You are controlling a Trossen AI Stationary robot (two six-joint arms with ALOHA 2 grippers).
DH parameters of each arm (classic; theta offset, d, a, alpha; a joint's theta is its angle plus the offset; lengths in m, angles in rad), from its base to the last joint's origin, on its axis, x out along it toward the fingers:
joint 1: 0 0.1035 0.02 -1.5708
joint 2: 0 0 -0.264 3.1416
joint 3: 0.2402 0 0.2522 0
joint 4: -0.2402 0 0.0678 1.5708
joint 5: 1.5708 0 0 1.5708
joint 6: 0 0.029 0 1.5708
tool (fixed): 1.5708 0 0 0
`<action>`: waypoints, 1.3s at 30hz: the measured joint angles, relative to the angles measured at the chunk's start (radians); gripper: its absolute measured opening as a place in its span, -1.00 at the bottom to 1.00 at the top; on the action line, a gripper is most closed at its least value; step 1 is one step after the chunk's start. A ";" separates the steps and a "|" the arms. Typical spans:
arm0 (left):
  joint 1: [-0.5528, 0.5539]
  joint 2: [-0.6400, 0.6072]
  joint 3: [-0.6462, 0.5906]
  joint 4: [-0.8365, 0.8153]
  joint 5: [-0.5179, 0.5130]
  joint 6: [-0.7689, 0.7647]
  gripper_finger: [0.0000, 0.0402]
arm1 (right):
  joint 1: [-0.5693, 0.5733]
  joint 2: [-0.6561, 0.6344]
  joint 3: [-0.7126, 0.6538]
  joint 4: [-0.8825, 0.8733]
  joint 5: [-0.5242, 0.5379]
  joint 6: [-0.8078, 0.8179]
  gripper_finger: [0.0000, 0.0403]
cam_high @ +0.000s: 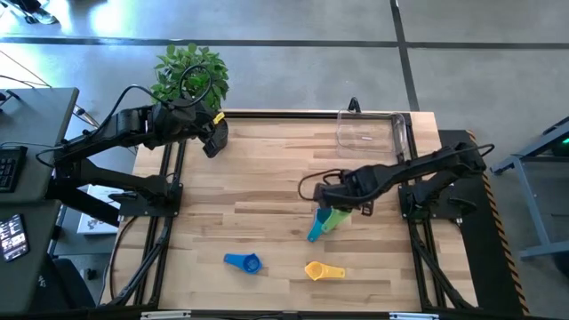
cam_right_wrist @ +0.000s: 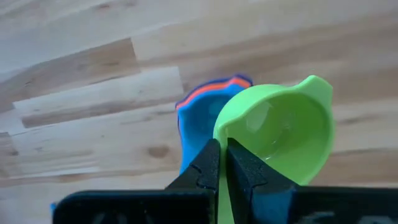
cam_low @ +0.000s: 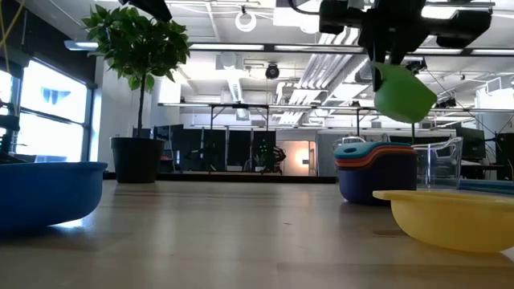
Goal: Nest measuring cups in basket
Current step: Stack the green measuring cup on top of the light blue measuring cup
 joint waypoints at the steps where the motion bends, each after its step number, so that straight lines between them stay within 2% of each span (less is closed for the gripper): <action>1: 0.000 0.000 0.000 0.000 0.000 0.000 -0.63 | 0.010 0.004 0.000 0.006 0.000 0.021 -1.00; 5: 0.000 0.000 0.000 0.000 0.000 0.000 -0.63 | 0.032 0.026 0.000 0.051 -0.019 0.059 -1.00; 11: 0.000 0.000 0.000 0.000 0.000 0.035 -0.63 | 0.029 0.088 0.004 0.174 -0.018 0.021 -1.00; 20: 0.000 0.000 0.000 0.000 0.000 0.051 -0.63 | 0.020 0.184 0.137 0.011 -0.018 -0.021 -1.00; 27: 0.000 0.000 0.000 0.000 0.000 0.053 -0.63 | -0.016 0.224 0.132 0.069 -0.039 -0.075 -1.00; 39: 0.000 0.000 0.000 -0.004 0.001 0.053 -0.63 | -0.026 0.241 0.131 0.029 -0.104 -0.119 -1.00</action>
